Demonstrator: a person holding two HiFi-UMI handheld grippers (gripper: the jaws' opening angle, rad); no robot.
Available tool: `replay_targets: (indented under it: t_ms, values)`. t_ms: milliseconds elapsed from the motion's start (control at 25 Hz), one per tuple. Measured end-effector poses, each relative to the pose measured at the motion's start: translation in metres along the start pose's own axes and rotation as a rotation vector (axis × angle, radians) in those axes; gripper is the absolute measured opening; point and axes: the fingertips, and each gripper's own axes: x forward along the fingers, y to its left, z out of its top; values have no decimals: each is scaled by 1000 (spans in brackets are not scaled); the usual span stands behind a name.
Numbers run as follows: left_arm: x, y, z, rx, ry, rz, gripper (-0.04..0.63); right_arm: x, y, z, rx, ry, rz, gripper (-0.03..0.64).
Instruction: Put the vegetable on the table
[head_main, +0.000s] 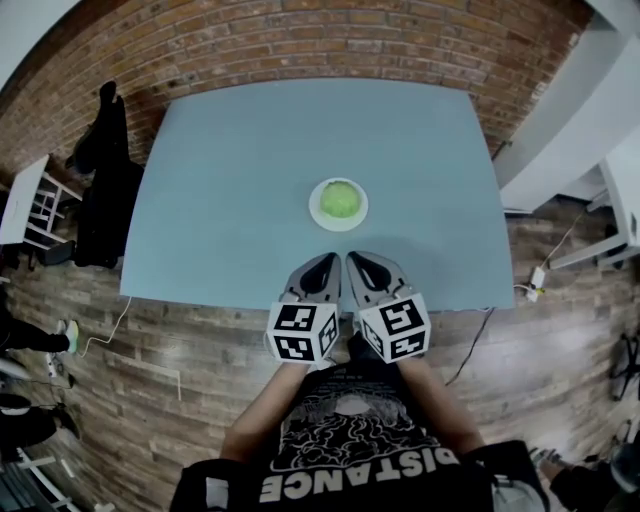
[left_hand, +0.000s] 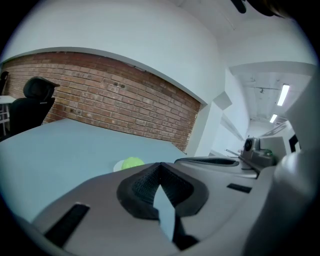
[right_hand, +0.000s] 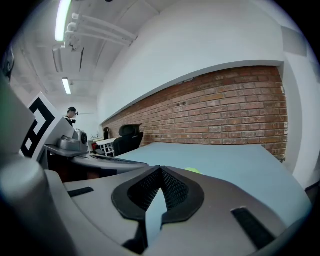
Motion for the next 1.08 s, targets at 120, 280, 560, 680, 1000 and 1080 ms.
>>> replay_targets:
  t_ms: [120, 280, 560, 680, 1000, 1080]
  values:
    - [-9, -4, 1, 6, -17, 0, 0, -8, 7, 4, 6, -22, 1, 9]
    - [-19, -7, -1, 25, -26, 3, 0, -16, 13, 2, 1, -29, -19, 9]
    - [-33, -7, -5, 53, -38, 22, 0, -24, 19, -3, -15, -22, -44, 9]
    - [-36, -7, -9, 51, -35, 20, 0, -26, 22, -5, -19, -24, -47, 9]
    - [-35, -10, -8, 45, -32, 18, 0, -28, 22, -2, -28, -22, -51, 9]
    - [-35, -10, -8, 44, -31, 17, 0, -28, 23, -1, -31, -28, -48, 9]
